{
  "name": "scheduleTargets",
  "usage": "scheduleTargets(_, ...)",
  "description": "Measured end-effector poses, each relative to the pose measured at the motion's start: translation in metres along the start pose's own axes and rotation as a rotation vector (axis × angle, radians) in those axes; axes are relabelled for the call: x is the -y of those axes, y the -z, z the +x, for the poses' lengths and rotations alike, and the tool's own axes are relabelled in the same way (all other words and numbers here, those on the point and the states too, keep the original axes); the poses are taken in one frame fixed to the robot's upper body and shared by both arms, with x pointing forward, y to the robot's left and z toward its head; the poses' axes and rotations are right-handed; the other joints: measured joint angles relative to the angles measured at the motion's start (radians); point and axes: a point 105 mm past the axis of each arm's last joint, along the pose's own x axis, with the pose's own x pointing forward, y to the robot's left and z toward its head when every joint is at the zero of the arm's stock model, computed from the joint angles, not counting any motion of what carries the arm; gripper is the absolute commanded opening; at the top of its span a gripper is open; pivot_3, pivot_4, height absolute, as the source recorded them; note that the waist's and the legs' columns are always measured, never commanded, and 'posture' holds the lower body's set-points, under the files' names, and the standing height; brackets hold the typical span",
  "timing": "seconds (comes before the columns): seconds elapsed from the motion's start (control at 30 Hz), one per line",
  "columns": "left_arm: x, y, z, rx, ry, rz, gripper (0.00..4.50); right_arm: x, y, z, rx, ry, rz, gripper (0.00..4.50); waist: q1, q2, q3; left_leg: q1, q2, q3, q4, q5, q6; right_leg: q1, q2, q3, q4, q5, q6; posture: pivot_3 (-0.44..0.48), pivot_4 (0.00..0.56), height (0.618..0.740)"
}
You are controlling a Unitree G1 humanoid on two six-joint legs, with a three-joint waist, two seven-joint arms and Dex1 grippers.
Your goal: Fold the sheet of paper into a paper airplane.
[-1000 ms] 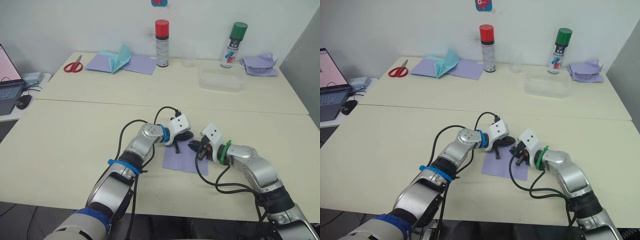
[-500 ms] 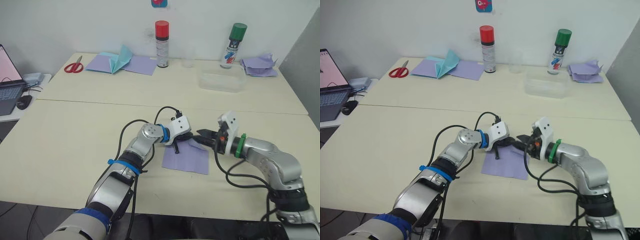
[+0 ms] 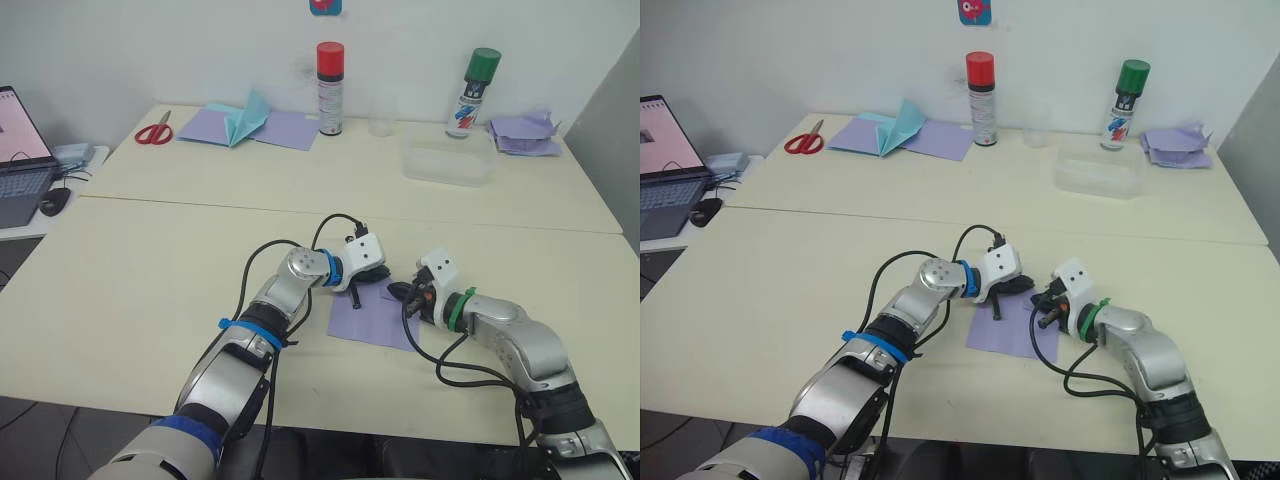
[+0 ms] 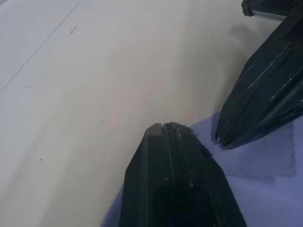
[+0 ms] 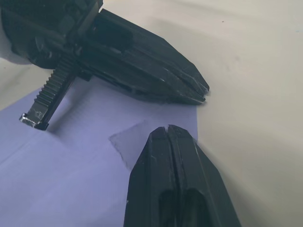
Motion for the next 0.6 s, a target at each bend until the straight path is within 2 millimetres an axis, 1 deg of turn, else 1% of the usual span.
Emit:
scheduleTargets(0.07, 0.001, 0.0, 0.001, 0.002, 0.002, -0.002, 0.0, 0.002, 0.004, -0.007, -0.004, 0.011, -0.011, 0.04, 0.001, 0.0, 0.0, 0.0, -0.001, -0.001, 0.0, 0.0, 0.0, 0.001, 0.0, 0.0, 0.0, -0.001, 0.001, 0.0, 0.15, 0.74)
scheduleTargets(0.27, 0.003, 0.001, 0.001, 0.003, 0.004, -0.004, 0.0, 0.008, 0.018, -0.036, -0.06, 0.023, -0.031, 0.04, 0.002, -0.001, -0.001, 0.001, -0.003, -0.002, 0.0, 0.0, 0.0, 0.003, 0.0, 0.001, 0.0, -0.001, 0.002, 0.0, 0.15, 0.74)
scheduleTargets(0.33, 0.002, 0.002, 0.0, 0.002, 0.003, -0.003, 0.0, 0.007, 0.017, -0.04, -0.06, 0.015, -0.024, 0.04, 0.001, -0.001, -0.002, 0.001, -0.004, -0.002, 0.0, 0.0, 0.0, 0.003, 0.0, 0.001, 0.0, -0.001, 0.002, 0.0, 0.15, 0.74)
scheduleTargets(0.4, 0.002, 0.002, 0.0, 0.001, 0.001, -0.002, 0.0, 0.006, 0.01, -0.039, -0.013, 0.012, 0.021, 0.04, 0.0, -0.001, -0.001, 0.001, -0.01, -0.004, 0.0, 0.0, 0.0, 0.003, 0.0, 0.001, 0.0, -0.001, 0.002, 0.0, 0.15, 0.74)
scheduleTargets(0.47, 0.001, 0.003, -0.001, -0.001, -0.001, -0.001, 0.0, 0.003, -0.009, -0.034, 0.076, 0.001, 0.043, 0.04, -0.001, -0.001, -0.001, 0.001, -0.011, -0.009, 0.0, 0.0, 0.0, 0.003, 0.0, 0.001, 0.0, -0.001, 0.002, 0.0, 0.15, 0.74)
scheduleTargets(0.53, 0.002, 0.002, 0.0, 0.003, 0.002, -0.001, 0.0, 0.002, -0.026, -0.032, 0.129, 0.008, 0.011, 0.04, -0.001, -0.001, -0.001, 0.0, -0.012, -0.013, 0.0, 0.0, 0.0, 0.004, 0.0, 0.001, 0.0, -0.001, 0.002, 0.0, 0.15, 0.74)
scheduleTargets(0.6, 0.003, 0.001, 0.001, 0.008, 0.005, 0.003, 0.0, 0.001, -0.031, -0.027, 0.151, 0.019, 0.005, 0.04, -0.001, -0.002, -0.002, -0.001, -0.012, -0.015, 0.0, 0.0, 0.0, 0.004, 0.0, 0.0, 0.0, -0.002, 0.003, 0.0, 0.15, 0.74)
